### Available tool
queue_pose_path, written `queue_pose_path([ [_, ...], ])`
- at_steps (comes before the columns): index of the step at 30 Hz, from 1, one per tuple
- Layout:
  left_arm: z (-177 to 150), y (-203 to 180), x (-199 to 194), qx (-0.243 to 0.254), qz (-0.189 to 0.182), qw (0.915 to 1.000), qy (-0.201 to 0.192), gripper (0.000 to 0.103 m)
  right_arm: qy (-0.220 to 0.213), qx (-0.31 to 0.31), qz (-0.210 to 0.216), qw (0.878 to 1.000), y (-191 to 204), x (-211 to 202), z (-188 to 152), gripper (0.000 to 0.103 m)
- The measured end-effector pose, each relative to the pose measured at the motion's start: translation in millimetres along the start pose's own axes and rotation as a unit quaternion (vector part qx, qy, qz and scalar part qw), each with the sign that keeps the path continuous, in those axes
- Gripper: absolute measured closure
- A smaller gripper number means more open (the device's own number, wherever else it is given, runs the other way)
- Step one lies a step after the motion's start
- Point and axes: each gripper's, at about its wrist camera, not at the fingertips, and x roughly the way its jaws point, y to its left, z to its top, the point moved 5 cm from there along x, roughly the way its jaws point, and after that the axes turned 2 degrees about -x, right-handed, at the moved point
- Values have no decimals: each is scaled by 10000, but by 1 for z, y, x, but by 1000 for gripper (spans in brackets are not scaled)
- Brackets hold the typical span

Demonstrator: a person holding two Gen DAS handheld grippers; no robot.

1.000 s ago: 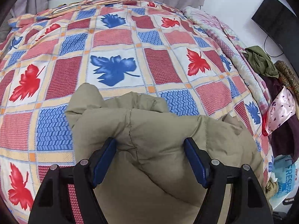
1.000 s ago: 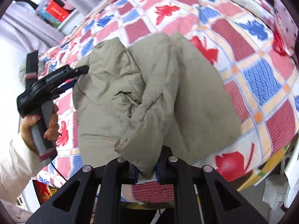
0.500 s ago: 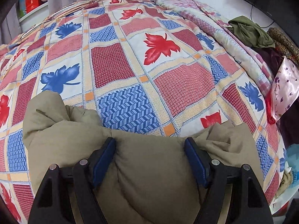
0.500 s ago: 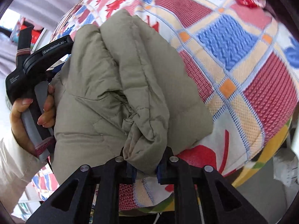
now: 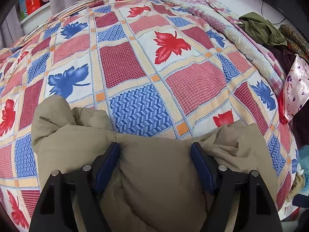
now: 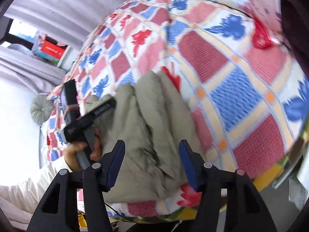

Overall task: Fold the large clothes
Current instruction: 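Grasp the jacket bundle with both tools and lift it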

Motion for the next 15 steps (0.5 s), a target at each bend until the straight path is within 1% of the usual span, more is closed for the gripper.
queue_pose_path([
  [2,2,5,-14,-25,48,10000,-3,27,269,-250,56,9993,14,24,12,41],
  [4,4,15,-35,-77,-38,10000,-40,27,487,-447,86,9978,27,52,19,41],
  [5,2,22,-46,-107,-62,9999,-60,27,680,-448,161,9965,32,71,23,41],
  [7,-5,43,-68,-233,-82,9997,-86,27,877,-371,293,9950,38,94,31,41],
  [8,-11,56,-77,-343,-108,9993,-85,27,954,-321,385,9942,40,104,34,41],
  [10,-27,88,-90,-723,-162,9973,-20,27,1024,-185,543,9931,42,118,39,41],
  [12,-48,125,-91,-1253,-273,9916,178,27,1127,-60,766,9907,44,129,44,41],
  [14,-73,159,-82,-1900,-514,9792,501,27,1243,51,981,9874,45,139,48,41],
  [15,-84,170,-76,-2231,-724,9702,599,27,1340,106,1132,9844,46,145,48,41],
])
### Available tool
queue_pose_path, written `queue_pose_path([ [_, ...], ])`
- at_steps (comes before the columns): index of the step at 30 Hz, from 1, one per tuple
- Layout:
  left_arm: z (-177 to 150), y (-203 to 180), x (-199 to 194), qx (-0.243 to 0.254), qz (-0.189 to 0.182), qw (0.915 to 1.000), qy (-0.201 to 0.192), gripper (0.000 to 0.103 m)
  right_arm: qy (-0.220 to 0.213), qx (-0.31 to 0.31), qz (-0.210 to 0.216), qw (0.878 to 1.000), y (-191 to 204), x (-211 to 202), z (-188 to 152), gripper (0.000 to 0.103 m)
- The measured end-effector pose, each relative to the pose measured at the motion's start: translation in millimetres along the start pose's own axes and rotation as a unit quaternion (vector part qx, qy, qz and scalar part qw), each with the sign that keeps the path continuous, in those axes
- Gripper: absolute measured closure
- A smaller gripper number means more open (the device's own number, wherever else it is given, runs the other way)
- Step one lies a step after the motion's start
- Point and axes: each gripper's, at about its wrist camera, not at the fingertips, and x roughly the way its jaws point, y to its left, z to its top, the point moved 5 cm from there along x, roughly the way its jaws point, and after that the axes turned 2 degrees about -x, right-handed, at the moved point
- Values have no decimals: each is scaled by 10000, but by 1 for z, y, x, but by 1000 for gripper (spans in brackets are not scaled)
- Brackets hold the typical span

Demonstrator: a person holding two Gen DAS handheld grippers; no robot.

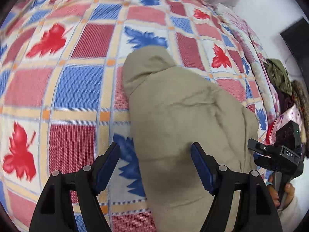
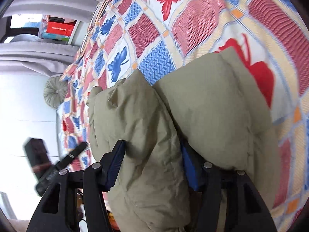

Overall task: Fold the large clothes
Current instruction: 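Grasp the jacket bundle with both tools and lift it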

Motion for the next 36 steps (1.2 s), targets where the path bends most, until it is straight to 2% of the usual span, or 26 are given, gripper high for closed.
queue_pose_path([
  [1,-5,10,6,-227,-163,9996,97,27,49,22,104,9999,1,3,1,45],
  [2,-10,17,12,-335,-233,9990,191,27,75,10,204,9998,3,5,3,74],
  [3,-15,18,18,-340,-282,9987,255,27,93,-59,279,9996,8,4,3,90],
  [5,-23,11,27,-210,-342,9986,334,27,98,-208,116,9997,15,0,4,92],
  [8,-27,-14,39,68,-497,9981,368,27,85,-547,-422,9976,21,-11,0,94],
  [12,-31,-48,53,609,-152,9975,338,19,129,-711,-1152,9907,2,-25,-6,95],
  [14,-31,-56,56,715,-83,9967,372,19,211,-593,-1441,9876,-18,-27,-10,95],
  [16,-32,-58,57,740,2,9965,400,19,331,-226,-1229,9916,-37,-25,-15,95],
  [19,-30,-56,55,698,36,9965,466,19,171,48,-1005,9948,-41,-31,-17,95],
  [25,-29,-52,53,552,93,9969,545,19,-1,-121,-1193,9928,-26,-56,-30,94],
  [33,-28,-50,48,501,254,9966,608,19,238,-266,-1537,9875,-17,-62,-49,93],
  [34,-28,-50,47,505,264,9966,601,19,243,-302,-1568,9869,-16,-61,-50,90],
  [36,-29,-48,46,504,282,9966,591,19,205,-302,-1613,9862,-15,-62,-49,60],
])
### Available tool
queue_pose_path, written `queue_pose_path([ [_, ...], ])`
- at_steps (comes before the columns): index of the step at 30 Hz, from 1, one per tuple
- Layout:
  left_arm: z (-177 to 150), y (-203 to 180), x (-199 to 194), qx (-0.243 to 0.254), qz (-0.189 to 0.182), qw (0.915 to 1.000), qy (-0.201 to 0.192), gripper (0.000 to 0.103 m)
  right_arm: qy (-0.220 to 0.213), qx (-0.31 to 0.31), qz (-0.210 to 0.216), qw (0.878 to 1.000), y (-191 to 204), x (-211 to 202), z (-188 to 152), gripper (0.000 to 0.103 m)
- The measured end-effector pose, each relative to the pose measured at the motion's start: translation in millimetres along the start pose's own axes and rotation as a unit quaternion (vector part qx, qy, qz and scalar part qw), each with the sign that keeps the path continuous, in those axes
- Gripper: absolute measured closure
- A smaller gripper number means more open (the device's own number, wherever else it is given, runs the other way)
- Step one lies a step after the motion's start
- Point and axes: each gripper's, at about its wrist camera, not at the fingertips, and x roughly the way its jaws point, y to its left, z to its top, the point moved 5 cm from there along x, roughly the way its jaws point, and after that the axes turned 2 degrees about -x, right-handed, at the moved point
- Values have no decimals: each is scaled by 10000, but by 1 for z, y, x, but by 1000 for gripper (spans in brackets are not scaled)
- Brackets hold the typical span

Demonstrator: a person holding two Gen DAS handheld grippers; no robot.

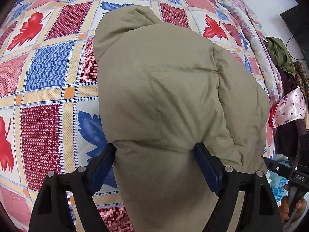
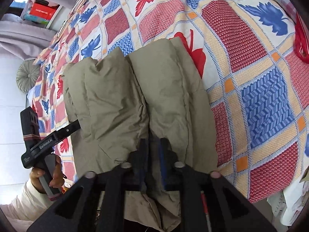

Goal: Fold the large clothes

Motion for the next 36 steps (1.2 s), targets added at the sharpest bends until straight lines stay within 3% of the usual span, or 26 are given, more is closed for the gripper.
queue_pose_path([
  [1,0,0,0,-10,-3,10000,1,17,-36,25,-5,10000,-1,-1,1,24],
  [2,0,1,0,-19,20,10000,-2,17,-102,47,40,9999,-1,-3,2,0],
  [10,0,2,-1,29,17,10000,28,17,-350,-93,-234,9991,-8,-9,13,0],
  [13,-1,7,-5,22,-326,9994,102,17,-378,134,-44,9992,-26,-5,18,0],
  [17,-4,28,-13,-299,-1199,9919,305,17,-240,692,666,9951,-56,6,20,0],
  [20,-10,44,-14,-578,-1913,9778,625,17,-142,1006,1186,9877,-73,16,21,0],
  [24,-18,56,-8,-738,-2553,9596,924,17,-56,1100,1279,9856,-90,31,24,0],
  [28,-24,58,8,-811,-2757,9513,1118,17,119,1162,1821,9763,-88,50,30,0],
  [32,-25,56,19,-875,-2862,9476,1116,17,98,1352,3226,9368,-65,55,39,0],
  [33,-25,56,20,-846,-2842,9484,1122,17,151,1200,3352,9344,-54,56,41,0],
  [36,-23,48,28,-635,-2684,9541,1169,17,536,359,2992,9520,-20,60,43,0],
])
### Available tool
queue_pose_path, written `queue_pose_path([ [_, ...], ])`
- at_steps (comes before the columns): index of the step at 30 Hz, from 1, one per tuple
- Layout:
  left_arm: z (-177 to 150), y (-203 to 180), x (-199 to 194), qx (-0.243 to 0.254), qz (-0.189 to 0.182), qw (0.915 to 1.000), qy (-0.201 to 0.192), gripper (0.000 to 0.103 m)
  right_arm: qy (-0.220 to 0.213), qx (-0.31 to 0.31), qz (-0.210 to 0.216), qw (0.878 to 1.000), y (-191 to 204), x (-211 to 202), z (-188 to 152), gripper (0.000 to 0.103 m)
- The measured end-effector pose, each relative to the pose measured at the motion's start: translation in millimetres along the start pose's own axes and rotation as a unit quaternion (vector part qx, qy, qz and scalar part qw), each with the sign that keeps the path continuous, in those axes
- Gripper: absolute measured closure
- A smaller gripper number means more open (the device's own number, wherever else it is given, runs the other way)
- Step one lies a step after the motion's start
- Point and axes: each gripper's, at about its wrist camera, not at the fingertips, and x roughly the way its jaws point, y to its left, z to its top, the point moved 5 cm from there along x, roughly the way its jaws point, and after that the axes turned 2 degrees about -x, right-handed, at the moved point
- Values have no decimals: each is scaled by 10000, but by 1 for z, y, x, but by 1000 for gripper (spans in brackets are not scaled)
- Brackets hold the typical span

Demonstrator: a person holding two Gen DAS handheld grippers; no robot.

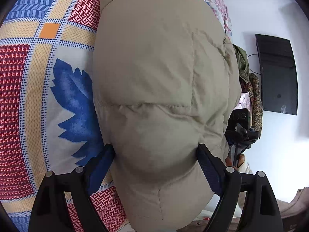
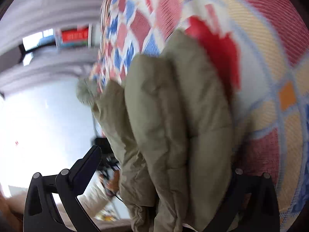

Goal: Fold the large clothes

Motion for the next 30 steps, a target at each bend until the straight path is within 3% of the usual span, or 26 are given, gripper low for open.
queue_pose_path([
  [2,3,-3,6,118,164,9998,43,16,446,-469,-468,9968,14,18,0,0],
  [4,6,-7,15,238,324,9992,77,8,824,-838,-1030,9877,22,36,0,0],
  [7,10,-11,30,367,507,9979,141,1,1034,-919,-1562,9780,18,55,4,0],
  [12,13,-20,42,429,743,9962,144,0,837,-452,-1565,9831,4,54,11,0],
  [22,6,-54,44,704,1435,9869,-206,2,803,194,-1641,9830,-7,57,8,1],
  [24,1,-56,38,806,1487,9851,-313,10,743,213,-1559,9848,-2,58,10,14],
  [26,-3,-62,34,948,1486,9836,-376,20,691,148,-1433,9872,5,55,6,37],
  [28,-4,-70,28,1083,1481,9822,-407,30,670,46,-1390,9880,13,57,2,53],
  [30,-4,-78,20,1182,1451,9813,-440,33,631,-65,-1383,9884,24,59,-1,57],
])
